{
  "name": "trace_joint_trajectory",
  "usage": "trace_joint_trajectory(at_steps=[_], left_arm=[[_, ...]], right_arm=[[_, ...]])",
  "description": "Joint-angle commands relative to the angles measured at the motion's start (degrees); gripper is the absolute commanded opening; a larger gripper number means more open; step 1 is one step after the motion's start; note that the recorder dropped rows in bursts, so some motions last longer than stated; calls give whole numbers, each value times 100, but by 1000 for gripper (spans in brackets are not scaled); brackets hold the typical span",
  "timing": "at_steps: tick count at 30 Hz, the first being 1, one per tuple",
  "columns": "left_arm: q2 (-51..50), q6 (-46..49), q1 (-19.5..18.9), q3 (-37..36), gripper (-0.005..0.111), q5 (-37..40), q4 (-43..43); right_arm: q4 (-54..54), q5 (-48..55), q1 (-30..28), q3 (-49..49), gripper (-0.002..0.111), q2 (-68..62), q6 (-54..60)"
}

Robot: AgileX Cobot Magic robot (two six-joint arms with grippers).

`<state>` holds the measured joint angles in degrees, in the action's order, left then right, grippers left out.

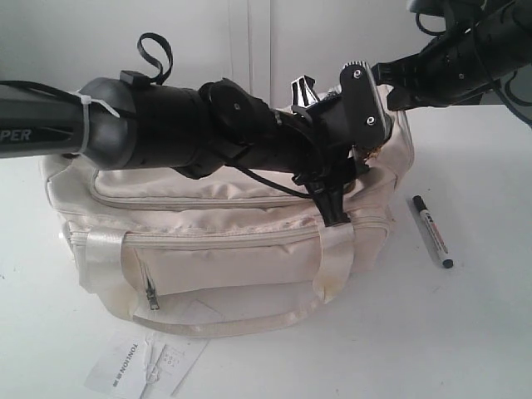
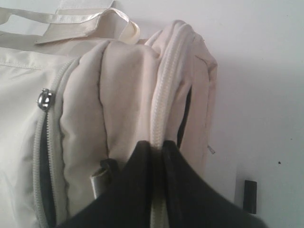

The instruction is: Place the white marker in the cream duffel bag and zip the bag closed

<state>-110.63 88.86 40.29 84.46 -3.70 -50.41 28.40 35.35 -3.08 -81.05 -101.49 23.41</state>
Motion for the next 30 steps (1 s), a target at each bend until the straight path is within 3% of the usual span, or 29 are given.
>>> trace_joint_trajectory(at_steps=[1,18,30], left_arm=[[-72,3,36,27,46,-115,166],[-285,-59,103,87,46,-563,455],[-443,-47,211,540,46,-213,433]], right_arm=[[21,-109,-35,-35,0,-2,-4],[21,-109,-35,-35,0,-2,-4],[21,-109,-35,-35,0,-2,-4]])
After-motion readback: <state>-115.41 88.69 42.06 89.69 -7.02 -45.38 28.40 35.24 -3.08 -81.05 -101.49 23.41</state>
